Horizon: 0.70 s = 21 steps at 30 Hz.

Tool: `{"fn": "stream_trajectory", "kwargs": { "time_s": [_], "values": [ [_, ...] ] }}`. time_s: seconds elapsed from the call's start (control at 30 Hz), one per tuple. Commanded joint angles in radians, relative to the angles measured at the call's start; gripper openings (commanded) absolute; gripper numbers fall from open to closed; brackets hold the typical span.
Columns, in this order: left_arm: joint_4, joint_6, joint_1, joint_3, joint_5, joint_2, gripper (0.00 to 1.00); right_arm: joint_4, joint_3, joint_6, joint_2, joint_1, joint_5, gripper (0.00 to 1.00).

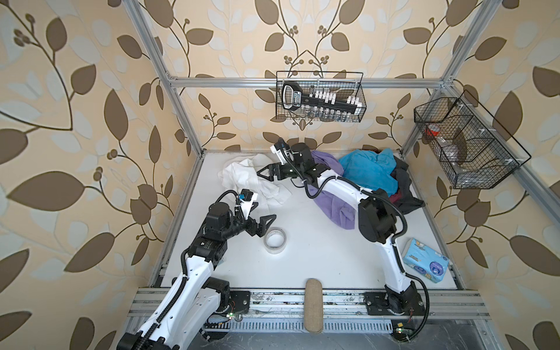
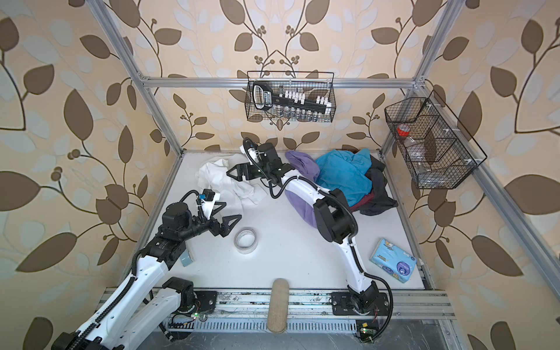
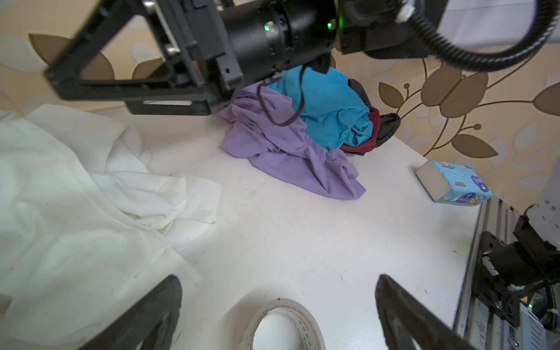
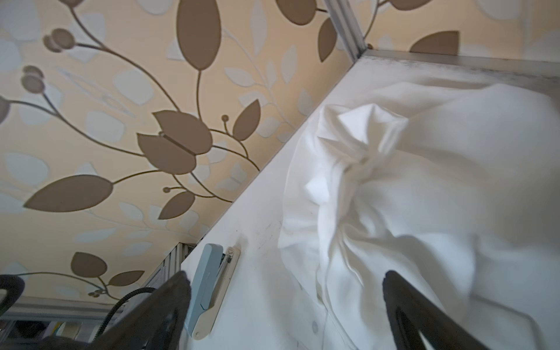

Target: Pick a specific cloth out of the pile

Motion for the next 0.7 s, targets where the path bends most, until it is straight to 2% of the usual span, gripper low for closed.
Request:
{"fn": "stream_trajectory", "kwargs": {
  "time_s": [0.0, 0.2, 0.4, 0.53, 0.6, 0.67],
  "values": [
    [0.042, -0.004, -0.011, -0.008, -0.014, -0.02, 0.99, -0.078, -0.182, -0.085, -0.174, -0.041, 0.11, 1.0],
    [0.041, -0.009, -0.015, -0.008, -0.032, -0.003, 0.99, -0.055, -0.607, -0.131, -0.59, -0.129, 0.289, 1.0],
    [0.048, -0.018, -0.016, -0.009, -0.124, 0.034, 0.99, -0.073, -0.937, -0.146, -0.94, -0.27, 0.5, 1.0],
    [0.054, -0.05, -0.015, 0.002, -0.319, 0.099, 0.99, -0.037, -1.131, -0.15, -1.092, -0.414, 0.606, 0.99],
    [0.065, -0.085, -0.013, 0.005, -0.47, 0.14, 0.99, 0.065, -1.237, -0.166, -1.162, -0.473, 0.636, 1.0],
    [0.099, -0.096, -0.01, -0.001, -0.567, 0.186, 0.99, 0.222, -1.359, -0.188, -1.236, -0.522, 0.634, 1.0]
  ]
}}
